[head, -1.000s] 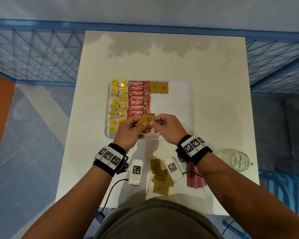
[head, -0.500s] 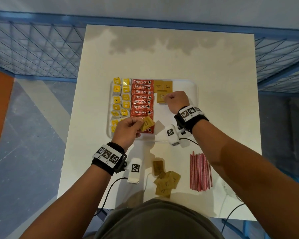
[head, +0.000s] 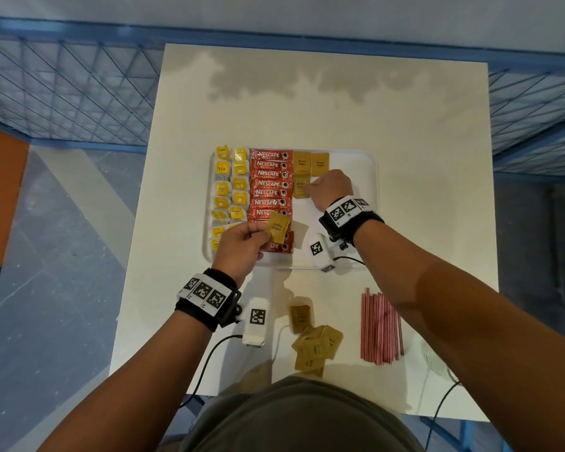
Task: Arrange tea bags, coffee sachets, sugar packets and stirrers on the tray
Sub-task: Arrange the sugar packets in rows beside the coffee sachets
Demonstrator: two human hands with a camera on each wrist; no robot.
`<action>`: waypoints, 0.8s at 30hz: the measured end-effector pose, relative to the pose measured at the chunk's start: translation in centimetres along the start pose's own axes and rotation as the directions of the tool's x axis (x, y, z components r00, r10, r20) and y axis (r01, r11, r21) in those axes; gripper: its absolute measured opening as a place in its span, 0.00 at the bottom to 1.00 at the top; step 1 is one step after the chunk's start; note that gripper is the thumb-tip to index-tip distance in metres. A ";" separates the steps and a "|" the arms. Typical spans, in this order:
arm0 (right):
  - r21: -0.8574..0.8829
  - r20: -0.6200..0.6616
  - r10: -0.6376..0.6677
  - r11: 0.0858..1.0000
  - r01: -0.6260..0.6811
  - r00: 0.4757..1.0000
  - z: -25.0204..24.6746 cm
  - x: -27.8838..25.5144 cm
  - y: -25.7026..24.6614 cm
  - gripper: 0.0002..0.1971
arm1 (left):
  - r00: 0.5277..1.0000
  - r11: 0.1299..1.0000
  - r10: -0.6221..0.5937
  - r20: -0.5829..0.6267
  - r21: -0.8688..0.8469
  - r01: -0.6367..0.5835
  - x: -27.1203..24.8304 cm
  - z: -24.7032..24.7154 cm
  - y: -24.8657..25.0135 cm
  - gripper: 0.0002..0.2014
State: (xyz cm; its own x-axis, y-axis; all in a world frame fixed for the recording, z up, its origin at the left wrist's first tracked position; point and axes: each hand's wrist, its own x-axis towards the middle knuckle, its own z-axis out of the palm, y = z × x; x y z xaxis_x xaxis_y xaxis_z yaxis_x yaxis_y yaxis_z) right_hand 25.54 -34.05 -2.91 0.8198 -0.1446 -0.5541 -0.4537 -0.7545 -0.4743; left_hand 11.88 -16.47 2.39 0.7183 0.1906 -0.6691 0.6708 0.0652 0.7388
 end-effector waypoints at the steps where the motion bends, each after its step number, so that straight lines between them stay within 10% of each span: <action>1: -0.006 0.010 -0.011 1.000 0.011 1.000 -0.1 -0.2 0.0 0.21 | 1.000 1.000 0.005 0.005 -0.006 -0.005 0.0 0.1 0.1 0.08; 9: 0.144 0.055 -0.236 0.963 0.226 0.970 -0.8 -4.2 0.8 0.14 | 1.000 0.999 0.027 0.010 -0.026 -0.026 -0.2 0.3 0.5 0.09; 24: 0.466 0.301 -0.271 0.879 0.107 0.914 0.8 -12.3 5.0 0.05 | 0.972 0.954 0.144 0.186 0.236 -0.187 -1.8 1.6 -0.6 0.13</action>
State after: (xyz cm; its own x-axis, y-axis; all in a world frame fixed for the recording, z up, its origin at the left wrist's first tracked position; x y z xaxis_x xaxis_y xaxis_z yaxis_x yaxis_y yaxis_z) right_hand 12.87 -35.56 1.00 0.7672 0.2647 -0.5843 -0.4738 -0.3802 -0.7943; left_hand 10.53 -18.36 3.03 0.8294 0.0123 -0.5586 0.5489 -0.2049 0.8104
